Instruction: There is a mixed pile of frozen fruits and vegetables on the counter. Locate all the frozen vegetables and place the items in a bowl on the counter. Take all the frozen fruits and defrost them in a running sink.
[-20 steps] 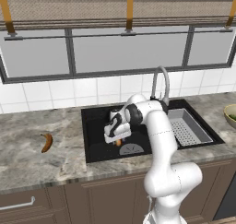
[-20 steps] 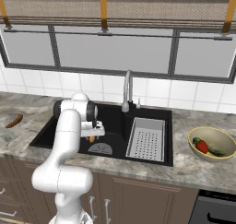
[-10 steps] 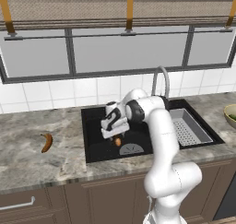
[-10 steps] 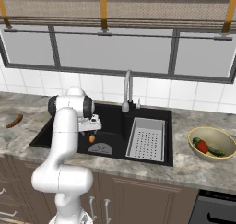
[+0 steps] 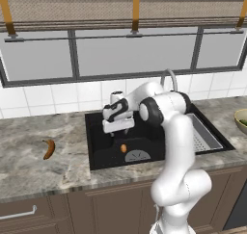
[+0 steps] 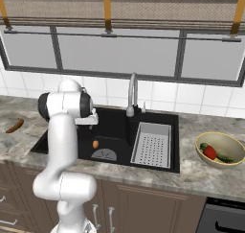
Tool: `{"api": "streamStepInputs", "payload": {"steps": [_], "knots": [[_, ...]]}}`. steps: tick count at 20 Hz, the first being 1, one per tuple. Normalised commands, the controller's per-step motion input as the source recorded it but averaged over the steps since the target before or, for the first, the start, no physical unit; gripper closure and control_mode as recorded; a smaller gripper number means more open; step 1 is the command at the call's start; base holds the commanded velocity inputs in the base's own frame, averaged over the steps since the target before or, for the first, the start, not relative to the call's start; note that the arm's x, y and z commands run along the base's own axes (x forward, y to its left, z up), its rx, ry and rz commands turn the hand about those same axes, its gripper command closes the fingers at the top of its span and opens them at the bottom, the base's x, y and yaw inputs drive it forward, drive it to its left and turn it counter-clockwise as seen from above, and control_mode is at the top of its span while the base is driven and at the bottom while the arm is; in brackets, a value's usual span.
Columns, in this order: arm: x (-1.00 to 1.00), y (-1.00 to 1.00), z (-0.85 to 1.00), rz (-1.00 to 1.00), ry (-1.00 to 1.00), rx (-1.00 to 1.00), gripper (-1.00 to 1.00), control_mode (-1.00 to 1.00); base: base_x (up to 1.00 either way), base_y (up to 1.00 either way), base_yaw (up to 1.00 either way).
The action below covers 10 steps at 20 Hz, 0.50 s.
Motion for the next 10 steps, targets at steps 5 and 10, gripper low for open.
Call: {"api": "streamStepInputs", "payload": {"steps": [5, 10], "knots": [[-0.43, 0.24, 0.98, -0.02, 0.00, 0.10, -1.00, -1.00, 0.00, 0.00, 0.00], [-0.31, 0.32, 0.90, -0.02, 0.00, 0.03, -1.00, -1.00, 0.00, 0.00, 0.00]]}}
